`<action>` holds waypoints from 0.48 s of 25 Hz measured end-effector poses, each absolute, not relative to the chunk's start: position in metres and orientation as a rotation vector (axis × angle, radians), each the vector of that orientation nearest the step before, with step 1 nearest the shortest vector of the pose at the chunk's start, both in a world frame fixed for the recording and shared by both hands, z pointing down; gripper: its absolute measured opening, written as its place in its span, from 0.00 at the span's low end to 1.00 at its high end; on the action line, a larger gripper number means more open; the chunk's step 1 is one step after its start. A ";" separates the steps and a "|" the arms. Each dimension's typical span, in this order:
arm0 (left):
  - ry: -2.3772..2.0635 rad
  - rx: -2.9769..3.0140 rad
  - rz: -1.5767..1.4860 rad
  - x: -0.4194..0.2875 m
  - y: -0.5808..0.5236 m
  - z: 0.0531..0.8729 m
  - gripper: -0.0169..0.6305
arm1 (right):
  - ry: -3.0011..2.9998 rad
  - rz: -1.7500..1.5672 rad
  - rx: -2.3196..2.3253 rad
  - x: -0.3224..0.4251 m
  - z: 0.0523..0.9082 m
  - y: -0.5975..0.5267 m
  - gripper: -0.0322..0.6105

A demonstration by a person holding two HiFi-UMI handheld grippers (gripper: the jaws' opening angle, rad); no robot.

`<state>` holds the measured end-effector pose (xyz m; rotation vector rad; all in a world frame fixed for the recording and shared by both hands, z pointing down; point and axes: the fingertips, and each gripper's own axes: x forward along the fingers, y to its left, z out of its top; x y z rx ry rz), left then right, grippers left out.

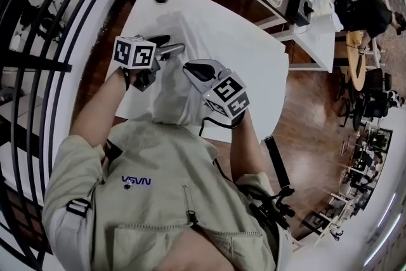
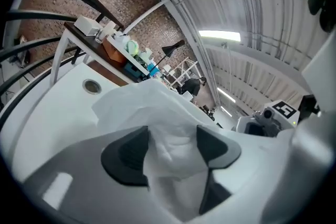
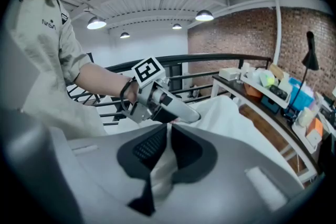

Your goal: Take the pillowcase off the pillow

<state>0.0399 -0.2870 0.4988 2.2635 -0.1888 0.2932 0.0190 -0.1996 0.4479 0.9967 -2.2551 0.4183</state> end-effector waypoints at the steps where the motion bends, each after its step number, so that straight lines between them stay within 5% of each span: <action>1: -0.171 2.271 0.275 0.044 -0.284 0.496 0.45 | -2.253 0.419 0.995 0.020 0.449 -0.199 0.10; 6: -0.210 2.373 0.354 0.050 -0.280 0.501 0.14 | -2.223 0.423 0.985 0.022 0.454 -0.201 0.12; 12: -0.264 2.481 0.387 0.051 -0.277 0.497 0.09 | -2.220 0.336 1.058 0.025 0.435 -0.228 0.24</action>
